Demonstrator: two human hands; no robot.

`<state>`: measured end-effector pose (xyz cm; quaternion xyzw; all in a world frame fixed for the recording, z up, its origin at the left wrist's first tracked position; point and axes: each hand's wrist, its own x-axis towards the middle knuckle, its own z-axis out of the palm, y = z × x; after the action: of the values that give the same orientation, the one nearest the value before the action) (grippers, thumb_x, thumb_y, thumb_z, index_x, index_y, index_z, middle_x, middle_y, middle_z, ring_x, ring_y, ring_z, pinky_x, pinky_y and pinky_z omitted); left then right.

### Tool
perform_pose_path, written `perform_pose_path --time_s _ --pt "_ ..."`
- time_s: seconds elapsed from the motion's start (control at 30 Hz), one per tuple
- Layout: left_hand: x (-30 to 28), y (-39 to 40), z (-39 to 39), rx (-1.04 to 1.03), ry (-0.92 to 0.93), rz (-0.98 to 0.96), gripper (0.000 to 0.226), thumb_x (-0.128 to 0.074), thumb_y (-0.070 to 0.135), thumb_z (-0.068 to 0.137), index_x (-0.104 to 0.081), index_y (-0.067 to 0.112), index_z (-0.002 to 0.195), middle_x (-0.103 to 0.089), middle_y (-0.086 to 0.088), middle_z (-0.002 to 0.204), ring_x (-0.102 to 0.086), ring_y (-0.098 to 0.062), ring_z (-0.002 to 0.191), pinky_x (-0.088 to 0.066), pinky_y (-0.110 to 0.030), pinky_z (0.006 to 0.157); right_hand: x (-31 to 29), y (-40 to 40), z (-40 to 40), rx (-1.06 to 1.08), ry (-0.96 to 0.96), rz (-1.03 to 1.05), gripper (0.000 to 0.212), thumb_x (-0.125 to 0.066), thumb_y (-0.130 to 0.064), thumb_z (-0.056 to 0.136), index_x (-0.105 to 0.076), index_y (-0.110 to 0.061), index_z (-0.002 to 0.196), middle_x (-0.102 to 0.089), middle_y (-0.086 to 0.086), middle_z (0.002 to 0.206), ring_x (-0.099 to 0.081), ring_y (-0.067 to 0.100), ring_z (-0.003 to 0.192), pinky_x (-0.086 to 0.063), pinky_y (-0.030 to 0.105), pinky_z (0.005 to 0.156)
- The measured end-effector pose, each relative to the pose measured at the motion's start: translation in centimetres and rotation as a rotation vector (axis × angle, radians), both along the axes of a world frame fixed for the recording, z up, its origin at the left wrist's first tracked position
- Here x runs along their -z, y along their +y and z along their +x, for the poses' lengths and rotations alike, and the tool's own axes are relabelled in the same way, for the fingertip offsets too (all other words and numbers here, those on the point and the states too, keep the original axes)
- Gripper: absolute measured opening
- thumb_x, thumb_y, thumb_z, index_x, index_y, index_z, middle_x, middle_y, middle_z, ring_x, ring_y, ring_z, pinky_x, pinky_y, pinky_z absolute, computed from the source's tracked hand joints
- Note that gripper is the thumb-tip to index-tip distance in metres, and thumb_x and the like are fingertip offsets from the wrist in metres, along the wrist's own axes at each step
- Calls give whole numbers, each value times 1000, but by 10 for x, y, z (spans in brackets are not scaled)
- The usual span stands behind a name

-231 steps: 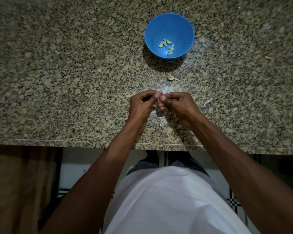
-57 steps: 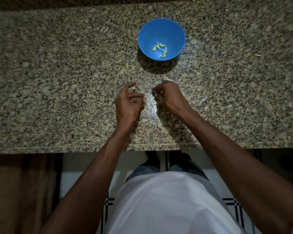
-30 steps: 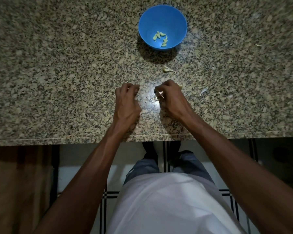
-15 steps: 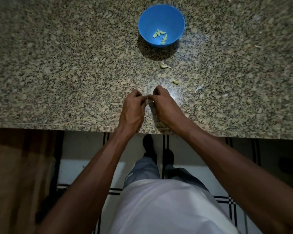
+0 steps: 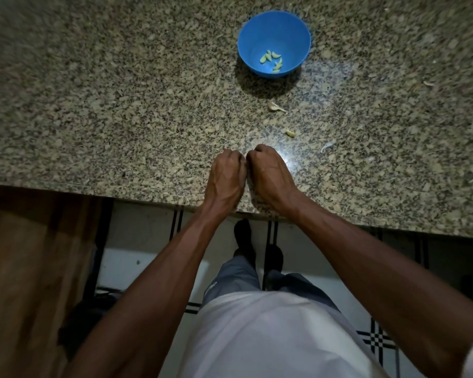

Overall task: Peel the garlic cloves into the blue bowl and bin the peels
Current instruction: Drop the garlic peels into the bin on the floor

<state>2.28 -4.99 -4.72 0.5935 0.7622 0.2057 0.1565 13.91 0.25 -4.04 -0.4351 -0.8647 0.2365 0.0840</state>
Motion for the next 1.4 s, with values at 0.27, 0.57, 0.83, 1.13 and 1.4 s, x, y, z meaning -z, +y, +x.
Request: perform_pose_path --time_s 0.27,0.57,0.83,1.13,1.4 --pt "-17 -7 -11 -533 -835 -70 19 -64 20 101 -70 9 116 -72 -5 101 -67 -17 86 -56 -28 71 -13 21 28 561 604 -857 16 -71 -14 99 -77 1 98 -75 8 81 -71 20 72 -64 43 77" --pt "-31 -95 -50 -852 -1253 259 13 -67 10 99 -71 9 86 -78 -12 89 -73 -15 82 -57 -22 73 -34 -14 -56 334 810 -1241 10 -68 -6 99 -75 0 103 -70 5 95 -64 10 78 -56 20 76" --pt "-39 -258 -120 -1154 -1309 560 16 -73 -1 90 -72 12 80 -79 -13 90 -77 -19 87 -59 -22 78 -41 -155 -187 -27 560 -1354 9 -67 -9 100 -75 -7 95 -71 -1 70 -65 8 63 -56 21 65" --pt "-22 -492 -200 -1569 -1248 818 11 -69 -8 91 -66 1 86 -79 -12 82 -78 -21 79 -59 -20 71 -17 -380 -318 -283 294 -1403 7 -67 -6 99 -73 -6 96 -69 0 73 -64 6 63 -57 19 68" --pt "13 -637 -232 -1842 -1170 820 21 -73 -7 88 -71 -11 108 -74 -25 109 -74 -34 101 -61 -32 90 24 -517 -378 -405 75 -1468 8 -67 -9 99 -71 -3 104 -74 7 82 -70 16 76 -61 32 85"
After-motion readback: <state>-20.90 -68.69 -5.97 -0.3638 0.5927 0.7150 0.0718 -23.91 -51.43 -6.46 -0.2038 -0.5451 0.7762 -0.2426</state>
